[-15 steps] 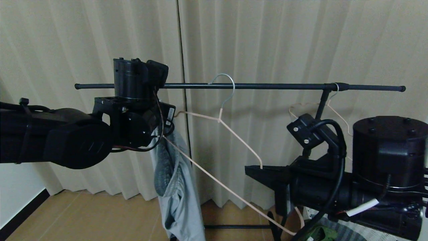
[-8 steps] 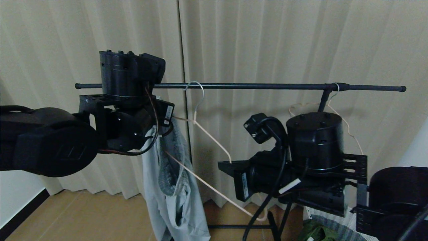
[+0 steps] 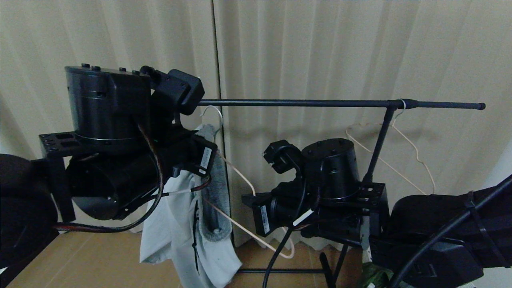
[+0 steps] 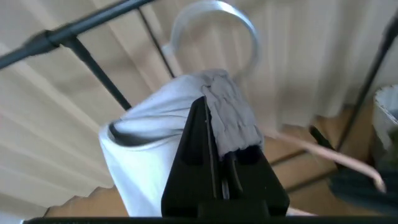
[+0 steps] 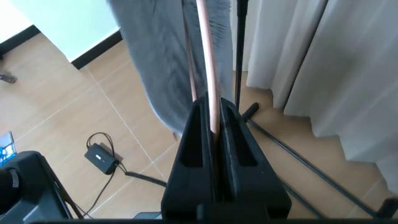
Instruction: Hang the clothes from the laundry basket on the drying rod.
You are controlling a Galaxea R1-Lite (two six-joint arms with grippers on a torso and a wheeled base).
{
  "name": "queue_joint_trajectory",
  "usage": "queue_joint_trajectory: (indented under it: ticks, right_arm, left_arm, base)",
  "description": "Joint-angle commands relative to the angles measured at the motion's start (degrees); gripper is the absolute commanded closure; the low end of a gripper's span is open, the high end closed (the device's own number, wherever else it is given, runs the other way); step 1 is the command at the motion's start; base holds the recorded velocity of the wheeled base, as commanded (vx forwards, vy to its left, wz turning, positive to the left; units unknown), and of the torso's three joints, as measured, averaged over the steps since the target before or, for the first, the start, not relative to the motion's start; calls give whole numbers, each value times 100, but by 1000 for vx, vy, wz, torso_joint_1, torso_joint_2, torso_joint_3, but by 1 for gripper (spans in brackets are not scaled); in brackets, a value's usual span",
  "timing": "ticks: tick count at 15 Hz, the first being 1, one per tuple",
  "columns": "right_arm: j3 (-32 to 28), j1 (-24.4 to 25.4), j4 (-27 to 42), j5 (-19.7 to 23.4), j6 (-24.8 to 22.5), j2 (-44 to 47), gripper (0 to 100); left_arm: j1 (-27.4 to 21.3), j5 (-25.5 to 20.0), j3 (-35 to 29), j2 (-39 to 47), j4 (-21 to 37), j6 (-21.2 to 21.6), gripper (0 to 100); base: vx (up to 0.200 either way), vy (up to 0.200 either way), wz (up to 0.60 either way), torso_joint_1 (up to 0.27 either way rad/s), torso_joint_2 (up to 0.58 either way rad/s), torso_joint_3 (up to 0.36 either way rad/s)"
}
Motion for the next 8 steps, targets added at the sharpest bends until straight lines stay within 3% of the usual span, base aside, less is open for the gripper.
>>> queue_joint_trajectory:
  ticks: [1, 8]
  right_arm:
    - [36, -5, -36, -6, 1, -38, 100]
    - [783, -119, -1011, 2, -104, -521, 100]
  left_arm:
    - [-10, -37, 140, -153, -12, -8, 100]
    - [34, -72, 588, -355, -30, 19, 100]
  base:
    - [0, 0, 0, 0, 0, 0]
    - [0, 0, 0, 0, 0, 0]
